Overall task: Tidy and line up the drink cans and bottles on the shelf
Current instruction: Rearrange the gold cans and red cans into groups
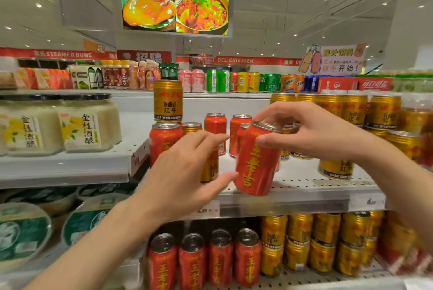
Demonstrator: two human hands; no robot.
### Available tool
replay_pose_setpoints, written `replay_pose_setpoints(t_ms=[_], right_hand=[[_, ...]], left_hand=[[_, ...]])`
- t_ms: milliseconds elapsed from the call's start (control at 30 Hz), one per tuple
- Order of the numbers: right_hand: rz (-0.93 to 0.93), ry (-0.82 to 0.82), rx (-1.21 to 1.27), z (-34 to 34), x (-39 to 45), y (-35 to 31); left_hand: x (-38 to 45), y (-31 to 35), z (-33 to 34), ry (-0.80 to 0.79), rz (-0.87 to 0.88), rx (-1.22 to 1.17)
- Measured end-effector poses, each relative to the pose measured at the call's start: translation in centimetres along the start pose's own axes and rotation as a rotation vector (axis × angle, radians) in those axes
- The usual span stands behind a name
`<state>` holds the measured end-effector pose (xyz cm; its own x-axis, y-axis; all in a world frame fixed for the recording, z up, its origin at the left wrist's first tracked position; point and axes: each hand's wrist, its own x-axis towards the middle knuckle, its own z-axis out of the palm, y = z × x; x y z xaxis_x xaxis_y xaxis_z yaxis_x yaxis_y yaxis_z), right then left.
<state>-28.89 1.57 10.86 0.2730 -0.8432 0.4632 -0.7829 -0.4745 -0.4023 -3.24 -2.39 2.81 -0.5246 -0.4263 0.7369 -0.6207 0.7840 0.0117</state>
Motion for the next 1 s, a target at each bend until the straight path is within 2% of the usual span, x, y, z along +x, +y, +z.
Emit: replay_pose_setpoints(t_ms=[133, 400, 733, 1000], right_hand=[[0.042, -0.001, -0.063, -0.5, -0.2, 0.4], [0.048, -0.033, -0.075, 0.3, 0.6, 1.9], [0.005, -0.078, -0.227, 2.2, 4.3, 2.6], [-0.1, -0.039, -0.398, 3.0, 5.7, 3.2]], left_hand=[[0.8, -1.9, -0.7, -0.011, 0.044, 0.187], [2.4, -2.9, -0.2, -0.189, -0.022, 0.38], [2.3, -3.4, -0.2, -0.212, -0.024, 0.369], [2.1, -3.6, 0.0, -0.184, -0.009, 0.351]])
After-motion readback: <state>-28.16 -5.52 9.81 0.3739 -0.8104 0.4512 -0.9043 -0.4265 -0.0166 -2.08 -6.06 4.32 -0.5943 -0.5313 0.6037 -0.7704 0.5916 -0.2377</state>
